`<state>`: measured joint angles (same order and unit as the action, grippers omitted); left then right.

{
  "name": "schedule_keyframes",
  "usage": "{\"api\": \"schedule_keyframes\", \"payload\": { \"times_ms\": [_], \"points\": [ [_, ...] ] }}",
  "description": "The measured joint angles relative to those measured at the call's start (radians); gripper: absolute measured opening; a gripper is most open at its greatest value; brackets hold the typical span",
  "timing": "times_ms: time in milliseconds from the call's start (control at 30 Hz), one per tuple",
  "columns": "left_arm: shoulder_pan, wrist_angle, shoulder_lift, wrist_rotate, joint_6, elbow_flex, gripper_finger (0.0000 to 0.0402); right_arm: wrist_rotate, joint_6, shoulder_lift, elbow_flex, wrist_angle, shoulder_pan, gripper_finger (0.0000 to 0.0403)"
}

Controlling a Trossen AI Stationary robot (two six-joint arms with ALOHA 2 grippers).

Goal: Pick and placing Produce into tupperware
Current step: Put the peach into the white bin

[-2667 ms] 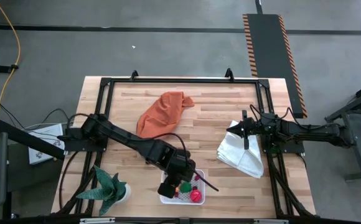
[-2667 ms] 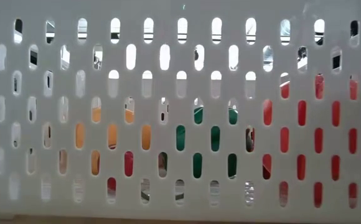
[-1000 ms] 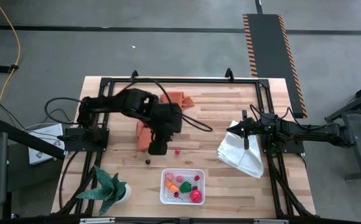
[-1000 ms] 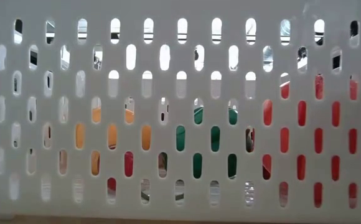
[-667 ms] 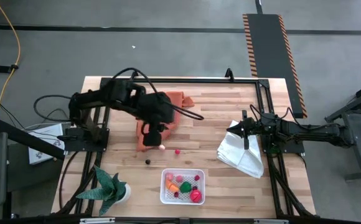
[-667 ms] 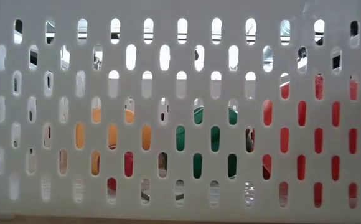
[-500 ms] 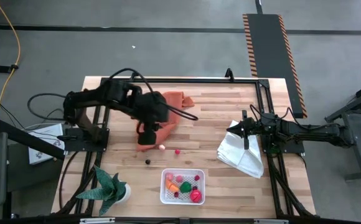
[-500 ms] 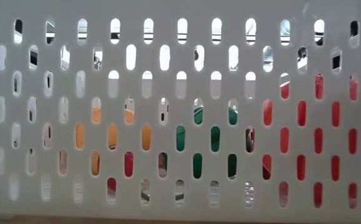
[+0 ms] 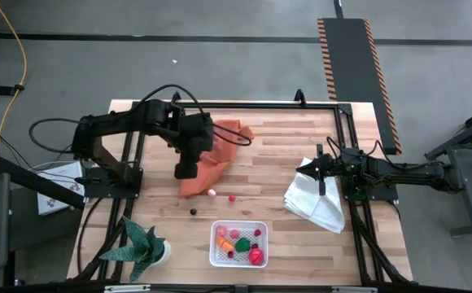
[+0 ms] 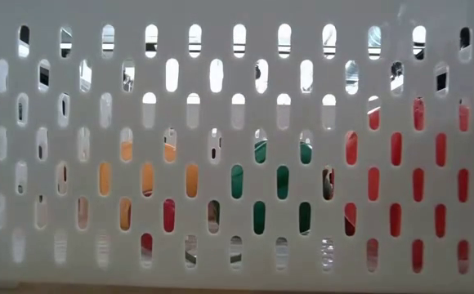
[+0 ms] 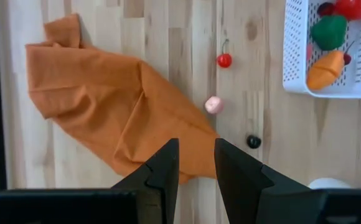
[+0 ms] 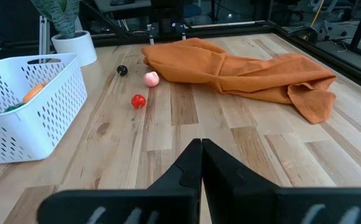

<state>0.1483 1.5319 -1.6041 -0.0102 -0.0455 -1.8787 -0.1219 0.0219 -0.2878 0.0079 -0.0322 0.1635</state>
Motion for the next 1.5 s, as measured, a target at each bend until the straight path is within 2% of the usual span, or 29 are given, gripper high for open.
{"api": "schedule_keyframes", "payload": {
  "times_ms": [267,700,1000,1200,1500],
  "points": [
    [0.038,-0.022,0.033,0.047,-0.012,0.101,0.0092,0.0,0.0,0.0,0.0,0.0,0.0,0.0],
    [0.061,-0.216,0.159,0.064,0.05,0.368,0.0092,0.0,0.0,0.0,0.0,0.0,0.0,0.0],
    [0.074,-0.34,0.188,0.101,0.077,0.522,0.0092,0.0,0.0,0.0,0.0,0.0,0.0,0.0],
    [0.075,-0.501,0.208,0.173,0.11,0.679,0.0092,0.0,0.0,0.0,0.0,0.0,0.0,0.0],
    [0.074,-0.755,0.31,0.169,0.147,0.908,0.0091,0.0,0.0,0.0,0.0,0.0,0.0,0.0]
  ]
}}
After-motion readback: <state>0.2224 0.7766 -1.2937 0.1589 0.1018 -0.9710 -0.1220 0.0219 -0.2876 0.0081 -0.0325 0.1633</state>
